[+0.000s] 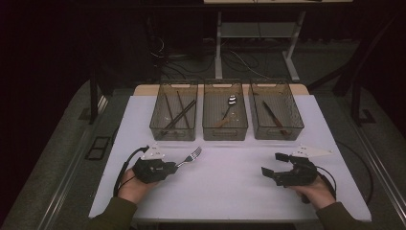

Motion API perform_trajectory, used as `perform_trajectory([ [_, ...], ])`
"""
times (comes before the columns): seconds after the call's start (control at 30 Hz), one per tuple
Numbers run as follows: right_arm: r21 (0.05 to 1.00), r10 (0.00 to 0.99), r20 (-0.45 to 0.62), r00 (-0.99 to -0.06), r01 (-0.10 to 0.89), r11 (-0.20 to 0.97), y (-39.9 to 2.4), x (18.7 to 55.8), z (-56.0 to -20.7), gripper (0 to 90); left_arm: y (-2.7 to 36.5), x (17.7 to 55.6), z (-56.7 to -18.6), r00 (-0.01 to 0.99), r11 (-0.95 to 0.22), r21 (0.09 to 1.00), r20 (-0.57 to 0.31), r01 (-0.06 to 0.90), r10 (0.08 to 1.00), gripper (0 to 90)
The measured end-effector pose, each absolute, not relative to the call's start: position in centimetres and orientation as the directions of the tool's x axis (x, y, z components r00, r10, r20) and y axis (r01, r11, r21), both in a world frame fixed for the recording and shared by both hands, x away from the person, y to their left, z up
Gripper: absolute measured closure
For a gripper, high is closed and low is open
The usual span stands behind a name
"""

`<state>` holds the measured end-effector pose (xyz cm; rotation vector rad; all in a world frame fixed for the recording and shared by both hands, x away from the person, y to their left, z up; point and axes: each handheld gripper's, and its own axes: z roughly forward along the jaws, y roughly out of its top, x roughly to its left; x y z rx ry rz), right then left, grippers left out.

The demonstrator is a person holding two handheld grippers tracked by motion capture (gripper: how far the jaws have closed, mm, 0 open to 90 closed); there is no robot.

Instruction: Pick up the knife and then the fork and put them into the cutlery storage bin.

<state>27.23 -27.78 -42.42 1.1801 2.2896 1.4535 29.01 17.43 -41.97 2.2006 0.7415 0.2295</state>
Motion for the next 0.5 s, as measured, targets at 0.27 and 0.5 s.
perform_trajectory([
  [0.27,0.847,0.667,0.271,-0.694,0.501,0.177,-26.9,28.1,-41.3,15.6,14.6,28.7,-40.9,0.839,-0.497,0.772,-0.085,0.396,0.538,77.4],
  [0.5,0.853,0.654,0.262,-0.710,0.487,0.187,-25.4,28.7,-40.9,24.8,11.9,28.4,-40.6,0.857,-0.509,0.778,-0.071,0.368,0.511,77.4],
])
